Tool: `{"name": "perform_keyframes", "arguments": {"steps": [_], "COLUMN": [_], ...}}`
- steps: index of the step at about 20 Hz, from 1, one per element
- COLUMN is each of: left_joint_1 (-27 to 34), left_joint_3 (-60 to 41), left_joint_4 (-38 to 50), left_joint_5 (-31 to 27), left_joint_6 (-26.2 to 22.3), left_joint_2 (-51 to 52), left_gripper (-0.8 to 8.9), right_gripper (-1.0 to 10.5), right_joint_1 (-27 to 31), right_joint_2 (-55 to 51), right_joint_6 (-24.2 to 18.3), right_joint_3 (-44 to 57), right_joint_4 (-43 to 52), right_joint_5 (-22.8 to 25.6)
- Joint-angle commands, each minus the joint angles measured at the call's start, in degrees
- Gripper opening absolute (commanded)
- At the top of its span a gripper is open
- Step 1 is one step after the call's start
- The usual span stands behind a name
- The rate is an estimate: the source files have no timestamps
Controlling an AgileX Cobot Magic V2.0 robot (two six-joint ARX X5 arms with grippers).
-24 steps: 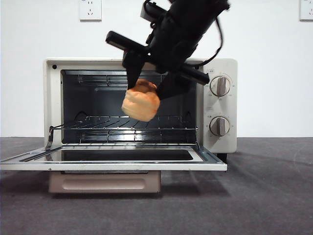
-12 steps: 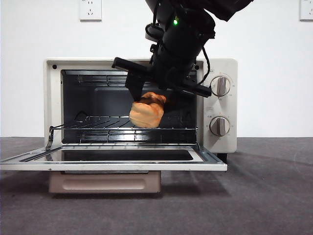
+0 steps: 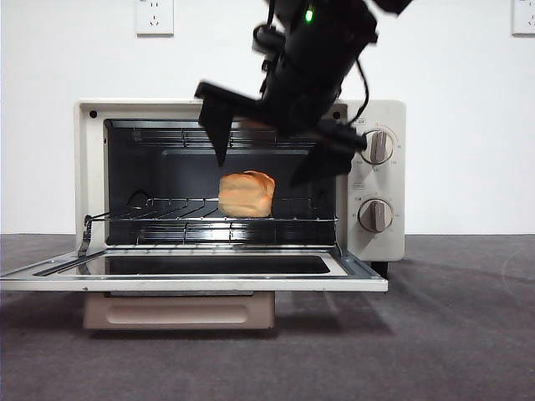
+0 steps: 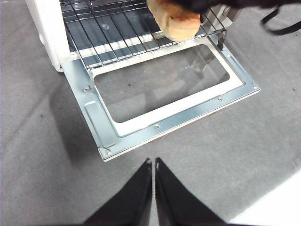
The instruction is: The left arm flap open the oven, the right arm pick bread and place it into oven, the left arm flap close the oven
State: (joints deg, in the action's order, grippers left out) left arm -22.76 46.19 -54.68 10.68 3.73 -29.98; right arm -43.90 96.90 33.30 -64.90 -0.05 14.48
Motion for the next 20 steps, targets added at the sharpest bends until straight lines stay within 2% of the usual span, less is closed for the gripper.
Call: {"name": "perform_keyframes", "arguments": {"steps": [1,4,6,12,16,20], "left_joint_1": [-0.2,-0.2,-0.2,-0.1,-0.1,-0.1], "left_joint_3": [0.3,0.3,0.3,0.3,0.3,0.3], "left_joint_4": [0.4,1.1,2.9,5.7,7.0,7.2], "left_joint_5": [0.0,0.0,0.0,0.0,0.0,0.0], "left_joint_6": [-0.7,-0.7,-0.2,1.4,3.0,3.4], "left_joint_2": [-0.2,-0.3,-0.3,-0.4,-1.2,-2.5], "left_gripper": [0.16,0.15,0.15,0.15,0.15,0.15], "right_gripper": [4.7,4.7,4.7,4.7,4.7,4.7], "right_joint_1": [-1.3,-2.5,-3.6,-4.3,-4.2,-4.3], "right_joint_2": [-2.6,-8.0,-12.1,-25.9,-35.3,-44.1], "right_joint_6": [-0.7,-4.2,-8.3,-20.6,-24.3,-24.5], "right_joint_3": [-1.1,-1.1,-1.1,-1.1,0.0,6.1], "right_joint_4": [-2.4,-8.0,-12.4,-29.1,-35.2,-35.8], "right_joint_5": [-1.8,-6.6,-9.8,-10.5,-13.6,-18.7]}}
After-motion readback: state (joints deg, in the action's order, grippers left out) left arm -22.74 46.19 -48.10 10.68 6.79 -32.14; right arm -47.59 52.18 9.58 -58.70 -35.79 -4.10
